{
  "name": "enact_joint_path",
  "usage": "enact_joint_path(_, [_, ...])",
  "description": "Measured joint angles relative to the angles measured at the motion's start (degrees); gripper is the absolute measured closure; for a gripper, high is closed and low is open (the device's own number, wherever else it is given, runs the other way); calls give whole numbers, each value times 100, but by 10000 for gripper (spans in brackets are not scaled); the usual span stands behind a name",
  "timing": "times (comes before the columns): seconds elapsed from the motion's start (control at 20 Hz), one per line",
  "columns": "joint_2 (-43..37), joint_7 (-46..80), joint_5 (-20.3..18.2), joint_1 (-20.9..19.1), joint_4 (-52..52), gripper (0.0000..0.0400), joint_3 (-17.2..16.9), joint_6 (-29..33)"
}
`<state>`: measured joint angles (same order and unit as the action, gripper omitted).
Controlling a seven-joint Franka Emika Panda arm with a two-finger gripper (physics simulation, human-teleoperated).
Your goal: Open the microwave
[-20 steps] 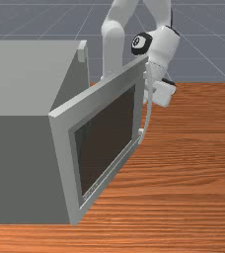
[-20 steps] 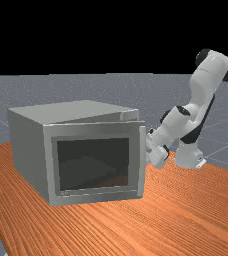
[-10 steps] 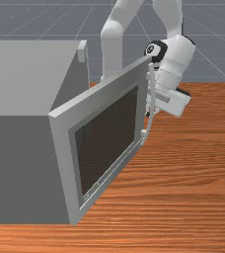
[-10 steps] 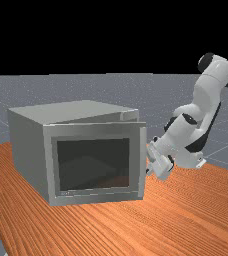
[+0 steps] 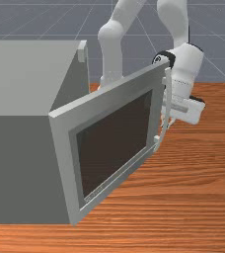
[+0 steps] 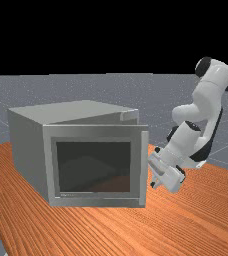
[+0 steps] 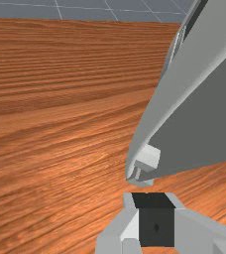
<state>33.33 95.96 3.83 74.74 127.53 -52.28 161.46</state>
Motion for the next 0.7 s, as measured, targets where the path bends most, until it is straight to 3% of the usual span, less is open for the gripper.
enact_joint_path(0.15, [104, -416, 66, -549, 305, 400, 177, 115])
enact_joint_path(0.3, [148, -634, 66, -963, -14, 400, 248, -16])
enact_joint_path(0.7, [492, -421, 112, -1192, -752, 400, 423, -351])
